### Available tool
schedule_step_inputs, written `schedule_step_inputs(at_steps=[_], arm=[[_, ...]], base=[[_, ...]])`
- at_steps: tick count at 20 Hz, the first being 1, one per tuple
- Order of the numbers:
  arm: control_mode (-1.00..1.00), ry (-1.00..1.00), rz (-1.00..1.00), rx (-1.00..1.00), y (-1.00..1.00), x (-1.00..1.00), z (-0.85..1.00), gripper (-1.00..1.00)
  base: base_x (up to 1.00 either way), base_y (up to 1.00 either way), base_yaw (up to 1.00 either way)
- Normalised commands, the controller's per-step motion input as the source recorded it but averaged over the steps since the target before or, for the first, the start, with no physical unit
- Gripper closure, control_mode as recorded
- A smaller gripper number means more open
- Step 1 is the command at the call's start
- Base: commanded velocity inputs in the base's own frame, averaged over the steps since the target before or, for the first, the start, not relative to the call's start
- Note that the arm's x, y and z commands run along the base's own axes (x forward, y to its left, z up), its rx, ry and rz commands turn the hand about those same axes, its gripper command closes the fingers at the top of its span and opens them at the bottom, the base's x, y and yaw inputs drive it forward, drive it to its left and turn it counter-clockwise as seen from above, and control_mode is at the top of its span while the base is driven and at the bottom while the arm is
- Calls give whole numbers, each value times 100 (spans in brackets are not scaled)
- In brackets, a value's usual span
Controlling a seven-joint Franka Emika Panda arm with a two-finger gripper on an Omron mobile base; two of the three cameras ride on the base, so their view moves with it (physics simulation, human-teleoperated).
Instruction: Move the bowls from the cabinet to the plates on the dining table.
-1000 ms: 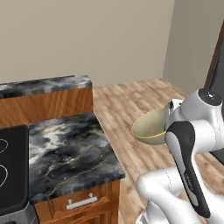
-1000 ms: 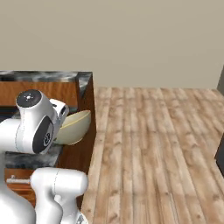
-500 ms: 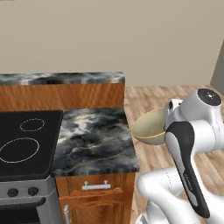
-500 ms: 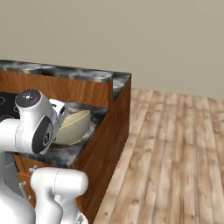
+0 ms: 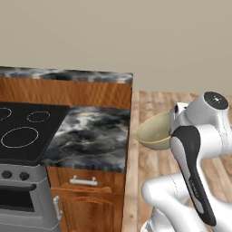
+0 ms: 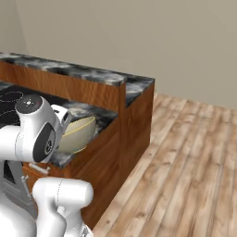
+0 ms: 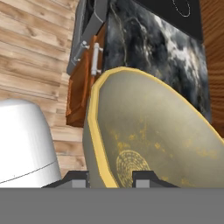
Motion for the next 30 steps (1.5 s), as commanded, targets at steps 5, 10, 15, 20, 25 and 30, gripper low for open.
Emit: schedule_step_inputs(at_steps=[5, 10, 15, 20, 25, 30], arm=[[100, 0, 0, 0, 0, 0, 0, 100], [100, 0, 0, 0, 0, 0, 0, 100], [100, 0, 0, 0, 0, 0, 0, 100], [100, 0, 0, 0, 0, 0, 0, 100], [100, 0, 0, 0, 0, 0, 0, 100], [100, 0, 0, 0, 0, 0, 0, 100]], base=[[0, -67, 31], [1, -69, 16], [12, -97, 11], [18, -100, 9], [29, -100, 8], [59, -86, 7]])
